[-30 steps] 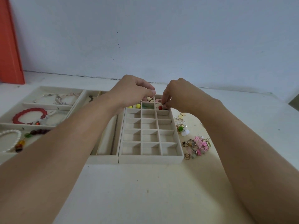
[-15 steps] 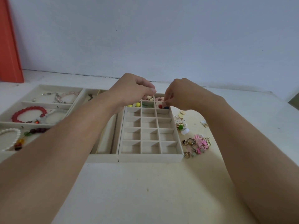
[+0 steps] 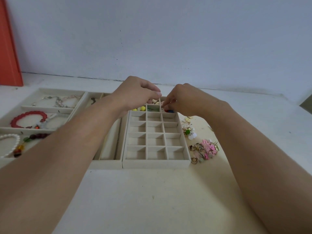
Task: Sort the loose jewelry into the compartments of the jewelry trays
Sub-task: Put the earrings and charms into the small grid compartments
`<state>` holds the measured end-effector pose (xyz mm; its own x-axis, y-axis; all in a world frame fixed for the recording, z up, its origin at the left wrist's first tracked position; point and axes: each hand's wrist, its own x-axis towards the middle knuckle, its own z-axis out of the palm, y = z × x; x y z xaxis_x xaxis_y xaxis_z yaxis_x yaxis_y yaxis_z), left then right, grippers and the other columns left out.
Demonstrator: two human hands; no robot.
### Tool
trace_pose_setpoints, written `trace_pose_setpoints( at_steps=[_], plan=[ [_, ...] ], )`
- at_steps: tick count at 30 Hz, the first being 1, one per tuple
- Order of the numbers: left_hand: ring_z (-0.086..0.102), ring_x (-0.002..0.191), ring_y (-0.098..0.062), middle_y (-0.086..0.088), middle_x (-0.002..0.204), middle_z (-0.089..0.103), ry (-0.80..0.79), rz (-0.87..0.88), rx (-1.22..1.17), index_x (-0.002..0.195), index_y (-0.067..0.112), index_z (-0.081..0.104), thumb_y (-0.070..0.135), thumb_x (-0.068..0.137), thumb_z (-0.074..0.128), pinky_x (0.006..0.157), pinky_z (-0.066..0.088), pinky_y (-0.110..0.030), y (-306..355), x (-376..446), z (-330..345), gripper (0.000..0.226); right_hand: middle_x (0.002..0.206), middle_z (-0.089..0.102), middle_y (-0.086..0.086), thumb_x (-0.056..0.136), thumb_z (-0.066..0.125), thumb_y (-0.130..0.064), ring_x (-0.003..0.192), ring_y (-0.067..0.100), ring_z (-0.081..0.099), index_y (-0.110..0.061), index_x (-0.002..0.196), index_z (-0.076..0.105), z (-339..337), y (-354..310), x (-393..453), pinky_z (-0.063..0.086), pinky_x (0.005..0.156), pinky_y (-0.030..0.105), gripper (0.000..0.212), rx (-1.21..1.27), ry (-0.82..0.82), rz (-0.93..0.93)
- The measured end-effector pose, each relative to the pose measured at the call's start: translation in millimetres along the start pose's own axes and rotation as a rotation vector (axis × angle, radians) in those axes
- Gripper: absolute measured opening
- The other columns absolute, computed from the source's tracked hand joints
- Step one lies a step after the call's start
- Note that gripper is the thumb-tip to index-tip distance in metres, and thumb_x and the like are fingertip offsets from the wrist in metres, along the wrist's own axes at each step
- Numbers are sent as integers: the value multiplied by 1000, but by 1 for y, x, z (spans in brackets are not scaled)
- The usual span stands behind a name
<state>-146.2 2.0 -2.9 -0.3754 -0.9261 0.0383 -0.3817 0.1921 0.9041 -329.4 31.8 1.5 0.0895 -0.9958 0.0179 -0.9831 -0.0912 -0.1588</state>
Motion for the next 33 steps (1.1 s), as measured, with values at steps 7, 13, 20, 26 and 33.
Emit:
trace_pose_setpoints(
  at_steps=[7, 13, 20, 26, 33],
  plan=[
    [70, 79, -9, 3, 88, 78, -1, 1, -1, 88, 26, 79, 27, 83, 80, 89, 58, -44, 0, 0, 0, 5, 91, 69, -4, 85, 78, -36, 80, 17, 65, -36, 96, 79, -4, 1, -1, 53, 67, 30, 11, 34, 21, 48],
    [69, 77, -7, 3, 90, 78, -3, -8, 0, 88, 25, 79, 25, 83, 80, 89, 58, -43, 0, -1, 0, 5, 95, 73, 2, 92, 72, -36, 89, 21, 66, -24, 103, 80, -10, 3, -3, 53, 77, 34, 19, -12, -60, 76],
    [69, 77, -7, 2, 91, 78, -3, -12, 5, 89, 24, 79, 25, 83, 80, 90, 57, -42, 0, -1, 1, 6, 92, 74, -2, 93, 71, -23, 87, 21, 68, -32, 96, 81, -13, 5, -6, 58, 80, 37, 13, 4, -42, 90],
    [70, 79, -8, 3, 89, 78, 2, -11, 7, 88, 25, 79, 26, 83, 80, 89, 58, -41, 0, -1, 1, 5, 94, 69, -6, 92, 72, -28, 87, 19, 65, -34, 93, 79, -10, 5, -4, 58, 80, 39, 9, -22, -15, 106],
    [69, 79, -8, 1, 92, 78, -4, -15, 1, 88, 24, 79, 26, 83, 80, 91, 57, -43, 1, -2, 1, 5, 95, 71, -5, 82, 79, -44, 90, 21, 67, -35, 92, 80, -13, 2, -7, 57, 80, 39, 13, -66, -9, 144]
  ],
)
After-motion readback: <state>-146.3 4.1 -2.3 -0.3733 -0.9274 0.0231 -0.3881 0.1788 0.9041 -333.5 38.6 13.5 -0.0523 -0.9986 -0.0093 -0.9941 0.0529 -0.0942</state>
